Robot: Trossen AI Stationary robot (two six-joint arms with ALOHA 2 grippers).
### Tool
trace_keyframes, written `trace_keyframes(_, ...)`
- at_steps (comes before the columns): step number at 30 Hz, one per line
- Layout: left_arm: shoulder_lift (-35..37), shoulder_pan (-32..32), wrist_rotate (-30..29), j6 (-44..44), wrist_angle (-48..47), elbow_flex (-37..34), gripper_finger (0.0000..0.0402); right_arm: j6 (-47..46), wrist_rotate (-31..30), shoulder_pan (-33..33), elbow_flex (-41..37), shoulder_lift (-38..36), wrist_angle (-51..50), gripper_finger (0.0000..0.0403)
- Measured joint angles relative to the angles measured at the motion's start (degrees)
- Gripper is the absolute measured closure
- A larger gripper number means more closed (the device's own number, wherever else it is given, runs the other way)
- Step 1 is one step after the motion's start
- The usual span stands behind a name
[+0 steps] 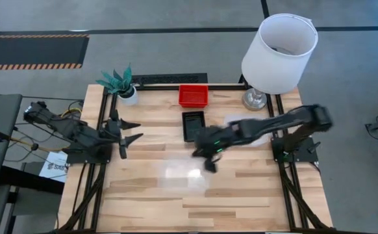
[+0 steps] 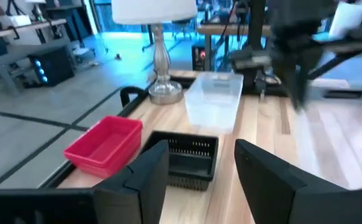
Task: Stack baskets by color
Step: Stack the left transparent bin on top of the right transparent bins
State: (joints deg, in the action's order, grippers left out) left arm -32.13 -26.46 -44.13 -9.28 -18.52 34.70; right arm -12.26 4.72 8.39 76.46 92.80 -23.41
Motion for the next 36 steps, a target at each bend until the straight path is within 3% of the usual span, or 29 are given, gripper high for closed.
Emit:
trace_keyframes(7, 0.8, 0.0, 2.8, 2.5, -0.2, 0.0, 0.025, -0.7, -0.3, -3.5, -18.8, -27.8, -3.8, 0.0401)
trace_keyframes(11, -1.3, 0.0, 3.3, 2.4, -0.2, 0.0, 0.0259, 5.2, -1.5, -7.4, -21.0, -40.6, -13.6, 0.0402)
trace_keyframes(15, -3.6, 0.0, 3.4, 0.9, 0.1, 0.0, 0.0266, 12.5, -1.9, -13.6, -20.9, -47.9, -20.9, 0.0402)
trace_keyframes(20, -6.2, 0.0, 3.8, -1.1, 0.8, 0.0, 0.0273, 20.7, -1.3, -23.9, -21.0, -50.8, -31.4, 0.0402)
trace_keyframes(31, -9.5, 0.0, 6.3, -2.2, 3.6, 0.0, 0.0283, 41.8, 13.5, -45.7, -21.0, -50.6, -35.3, 0.0402)
trace_keyframes(36, -9.5, 0.0, 6.3, -2.4, 3.6, 0.0, 0.0283, 53.3, 16.8, -54.5, -21.0, -50.5, -39.8, 0.0402)
